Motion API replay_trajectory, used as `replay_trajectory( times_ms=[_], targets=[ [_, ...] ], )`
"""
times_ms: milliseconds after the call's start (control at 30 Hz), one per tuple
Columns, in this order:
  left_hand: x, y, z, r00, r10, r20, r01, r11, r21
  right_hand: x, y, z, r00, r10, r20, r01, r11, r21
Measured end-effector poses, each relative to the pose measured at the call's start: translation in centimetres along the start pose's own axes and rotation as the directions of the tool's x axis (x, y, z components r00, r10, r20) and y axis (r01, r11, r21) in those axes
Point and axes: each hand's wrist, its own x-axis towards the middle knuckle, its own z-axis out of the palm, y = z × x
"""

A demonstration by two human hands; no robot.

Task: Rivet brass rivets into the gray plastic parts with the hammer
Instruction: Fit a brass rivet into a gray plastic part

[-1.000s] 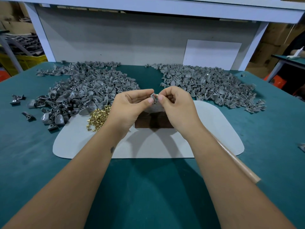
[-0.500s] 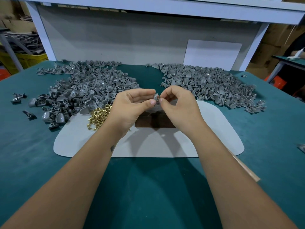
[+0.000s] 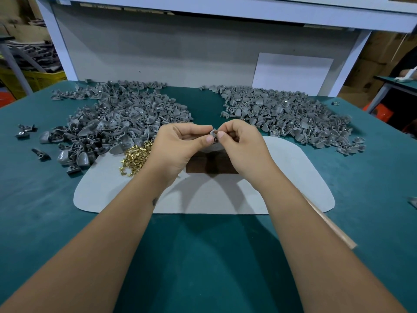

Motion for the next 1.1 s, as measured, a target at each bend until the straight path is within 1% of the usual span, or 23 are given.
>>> replay_trajectory(
  times_ms=[267,533,767,833,967,1100],
  targets=[
    [-0.3,-0.2,0.9,0.999,-0.004,-0.055,0.005,1.0,0.012,0.3,-0.1,0.7,0.995,0.066,-0.072,-0.069,0.997,-0.029],
    [-0.5,0.1,1.5,0.998,0.027,-0.057,-0.019,0.989,0.148,0.5,0.2,0.3,0.996,0.08,-0.031,-0.081,0.997,-0.011],
    [-0.4,0.6,1.0,0.999,0.013,-0.032,-0.006,0.979,0.202,0.2,0.4,0.4,0.993,0.002,-0.117,-0.003,1.0,-0.01],
    [-0.4,0.6,0.9,0.999,0.011,-0.038,-0.003,0.976,0.218,0.2,0.5,0.4,0.993,-0.015,-0.121,0.013,1.0,-0.017],
    [-0.3,0.5,0.9,0.998,0.019,-0.053,-0.01,0.985,0.173,0.1,0.5,0.5,0.997,-0.014,-0.08,0.021,0.997,0.079],
    [-0.3,0.4,0.9,0.998,0.023,-0.056,-0.014,0.989,0.144,0.1,0.7,0.7,0.993,-0.045,-0.112,0.052,0.997,0.06]
  ],
)
